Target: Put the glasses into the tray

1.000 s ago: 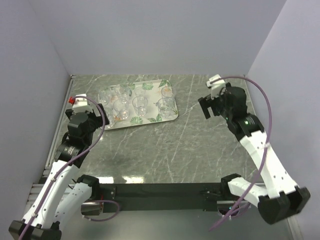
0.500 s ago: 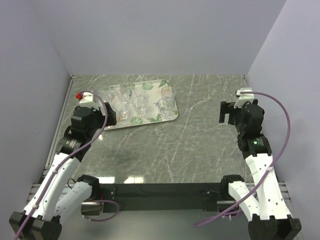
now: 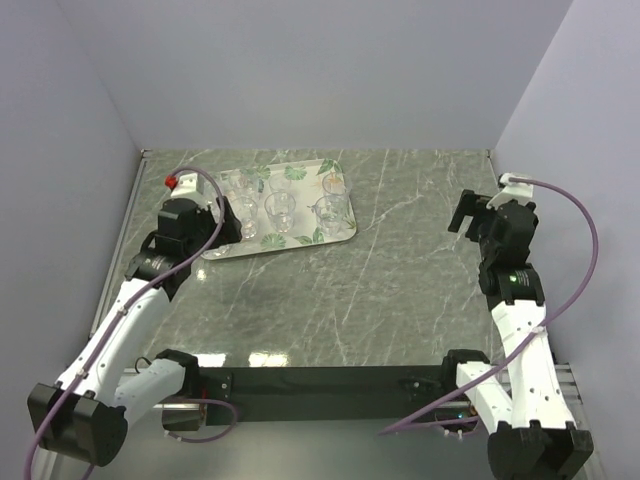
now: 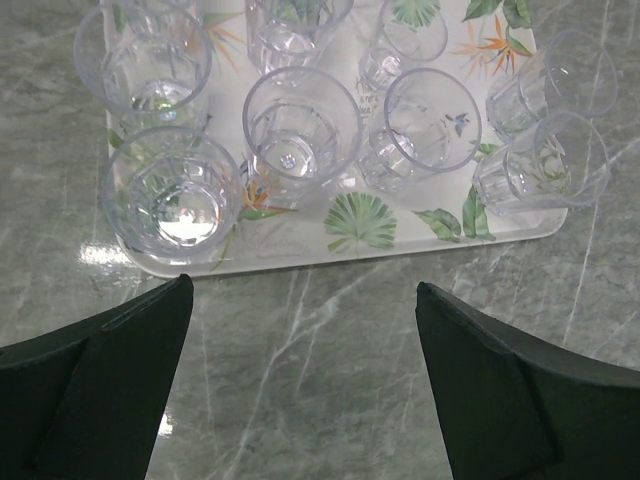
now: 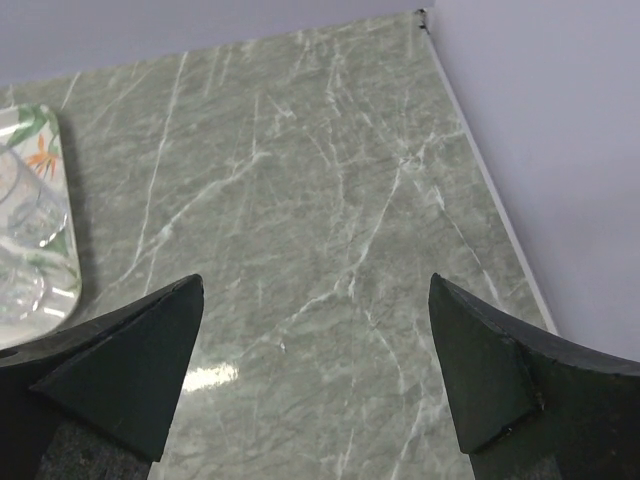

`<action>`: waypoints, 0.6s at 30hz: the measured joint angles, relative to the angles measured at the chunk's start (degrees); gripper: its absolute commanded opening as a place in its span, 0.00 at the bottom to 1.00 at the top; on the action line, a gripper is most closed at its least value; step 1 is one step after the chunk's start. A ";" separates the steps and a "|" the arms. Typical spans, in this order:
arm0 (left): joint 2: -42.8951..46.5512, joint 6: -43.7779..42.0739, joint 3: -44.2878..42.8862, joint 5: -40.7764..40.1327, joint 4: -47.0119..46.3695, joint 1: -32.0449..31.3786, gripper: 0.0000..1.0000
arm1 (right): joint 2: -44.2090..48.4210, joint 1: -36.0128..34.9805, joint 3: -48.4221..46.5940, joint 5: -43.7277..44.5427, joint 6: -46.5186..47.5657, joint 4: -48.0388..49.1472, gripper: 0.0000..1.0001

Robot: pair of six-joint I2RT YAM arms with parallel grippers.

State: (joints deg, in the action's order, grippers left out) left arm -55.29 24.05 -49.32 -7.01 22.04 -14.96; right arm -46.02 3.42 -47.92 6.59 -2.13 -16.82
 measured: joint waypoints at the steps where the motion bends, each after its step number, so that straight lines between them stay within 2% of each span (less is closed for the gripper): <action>1: 0.46 -0.76 0.02 -0.24 0.04 0.00 0.99 | -0.83 0.00 -0.76 1.11 -0.90 -0.17 1.00; 9: 8.22 -5.40 0.39 -3.61 -0.11 0.00 0.99 | -2.03 0.02 -2.75 9.27 -6.27 -1.73 1.00; 18: 17.62 -6.84 3.26 -5.18 -1.36 0.00 0.99 | 1.46 0.02 -2.56 14.71 -7.02 -1.57 0.99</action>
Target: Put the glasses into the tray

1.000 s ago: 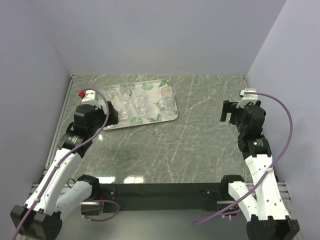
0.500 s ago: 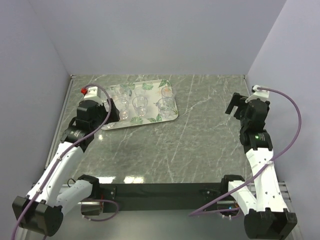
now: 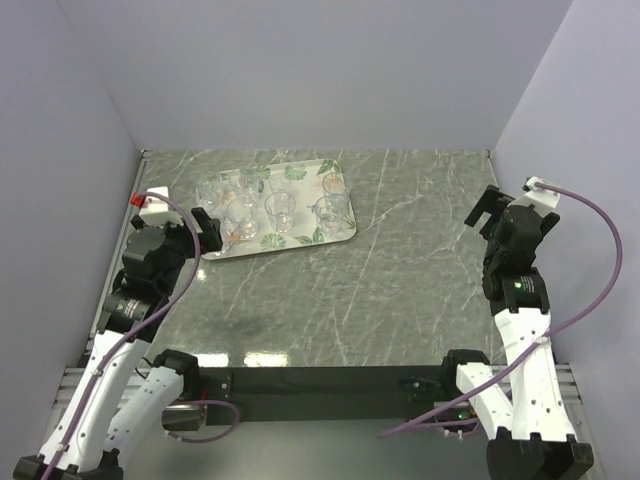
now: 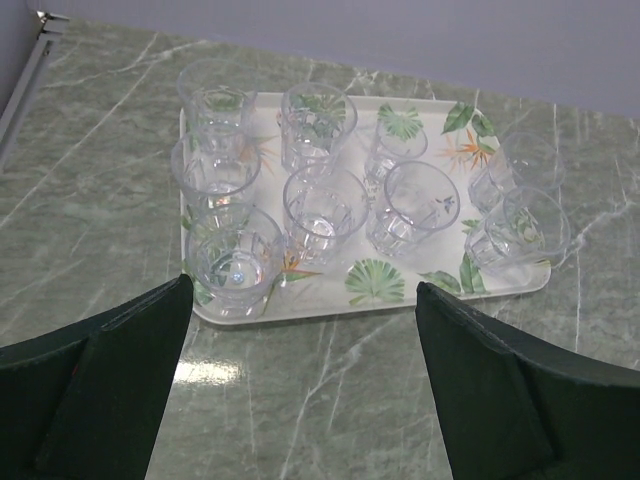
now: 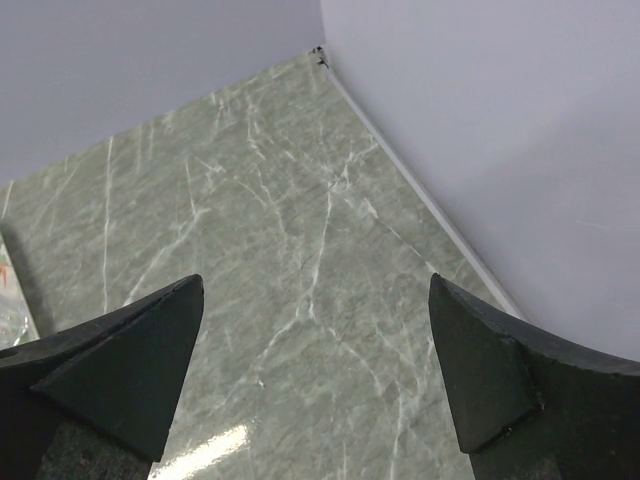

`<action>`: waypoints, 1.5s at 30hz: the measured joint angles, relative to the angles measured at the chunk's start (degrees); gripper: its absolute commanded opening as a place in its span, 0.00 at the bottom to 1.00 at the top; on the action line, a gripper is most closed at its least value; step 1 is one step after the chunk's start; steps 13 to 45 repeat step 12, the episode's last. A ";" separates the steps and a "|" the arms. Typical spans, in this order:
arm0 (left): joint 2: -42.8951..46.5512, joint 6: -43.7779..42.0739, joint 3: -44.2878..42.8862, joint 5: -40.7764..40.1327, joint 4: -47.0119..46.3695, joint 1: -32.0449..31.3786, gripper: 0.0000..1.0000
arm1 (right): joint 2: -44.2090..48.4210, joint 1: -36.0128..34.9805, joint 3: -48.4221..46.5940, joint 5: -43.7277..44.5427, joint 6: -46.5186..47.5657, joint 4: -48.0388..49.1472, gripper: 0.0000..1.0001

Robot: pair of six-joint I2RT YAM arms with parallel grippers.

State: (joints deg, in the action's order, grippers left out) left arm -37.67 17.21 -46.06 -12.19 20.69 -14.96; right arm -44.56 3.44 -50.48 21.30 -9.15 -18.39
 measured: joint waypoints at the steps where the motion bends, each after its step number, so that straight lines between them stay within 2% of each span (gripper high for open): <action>1: 0.24 -0.04 0.11 -0.17 -0.17 0.00 0.99 | 0.13 0.02 0.15 0.35 0.02 0.17 0.98; 9: -1.27 -0.22 0.55 -1.27 -0.42 0.00 0.99 | -0.09 0.09 1.11 1.90 0.09 0.46 0.96; 12: -2.38 -0.20 0.70 -2.25 -0.46 0.00 0.99 | -0.63 0.09 1.11 2.25 0.35 0.83 0.99; 45: -2.38 -0.20 0.70 -2.25 -0.46 0.00 0.99 | -0.63 0.09 1.11 2.25 0.35 0.83 0.99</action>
